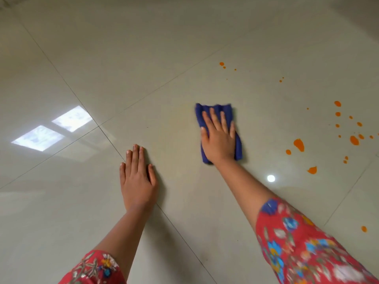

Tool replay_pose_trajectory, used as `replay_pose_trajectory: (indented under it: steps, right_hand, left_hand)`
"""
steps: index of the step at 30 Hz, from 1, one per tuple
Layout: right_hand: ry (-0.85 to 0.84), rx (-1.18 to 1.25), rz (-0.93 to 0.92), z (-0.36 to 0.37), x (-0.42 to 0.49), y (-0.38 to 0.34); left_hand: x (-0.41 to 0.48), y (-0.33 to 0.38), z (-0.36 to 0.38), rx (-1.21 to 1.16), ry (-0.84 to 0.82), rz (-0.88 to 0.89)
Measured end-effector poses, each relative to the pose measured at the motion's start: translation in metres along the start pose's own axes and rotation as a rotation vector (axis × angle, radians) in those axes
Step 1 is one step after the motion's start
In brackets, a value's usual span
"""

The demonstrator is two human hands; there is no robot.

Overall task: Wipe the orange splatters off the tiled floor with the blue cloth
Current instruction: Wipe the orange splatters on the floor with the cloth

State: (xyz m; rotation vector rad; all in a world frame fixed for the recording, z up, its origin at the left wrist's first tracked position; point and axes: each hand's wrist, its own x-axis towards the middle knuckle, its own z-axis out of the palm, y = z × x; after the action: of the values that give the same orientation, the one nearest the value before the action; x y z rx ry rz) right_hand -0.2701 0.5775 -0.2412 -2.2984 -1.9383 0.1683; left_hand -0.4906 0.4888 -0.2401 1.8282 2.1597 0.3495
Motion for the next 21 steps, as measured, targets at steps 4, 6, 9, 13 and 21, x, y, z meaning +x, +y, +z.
replay_pose_trajectory:
  steps: [4, 6, 9, 13, 21]
  right_hand:
    - [-0.032, 0.019, -0.2, 0.009, -0.076, -0.029]
    - [-0.106, 0.043, -0.404, 0.011, -0.072, -0.064]
    - [-0.161, 0.022, -0.535, 0.01, -0.013, -0.111]
    - [-0.2, -0.036, -0.372, 0.008, 0.057, -0.107]
    - [-0.009, 0.029, -0.159, 0.013, -0.055, -0.056]
  left_hand:
    - [0.0, 0.0, 0.001, 0.023, -0.009, -0.001]
    - [-0.001, -0.001, 0.001, 0.027, -0.016, -0.002]
    - [0.0, -0.001, 0.001, 0.033, -0.03, 0.008]
    - [-0.001, -0.001, 0.0, 0.02, -0.035, 0.017]
    - [0.002, -0.001, 0.002, 0.038, -0.06, 0.093]
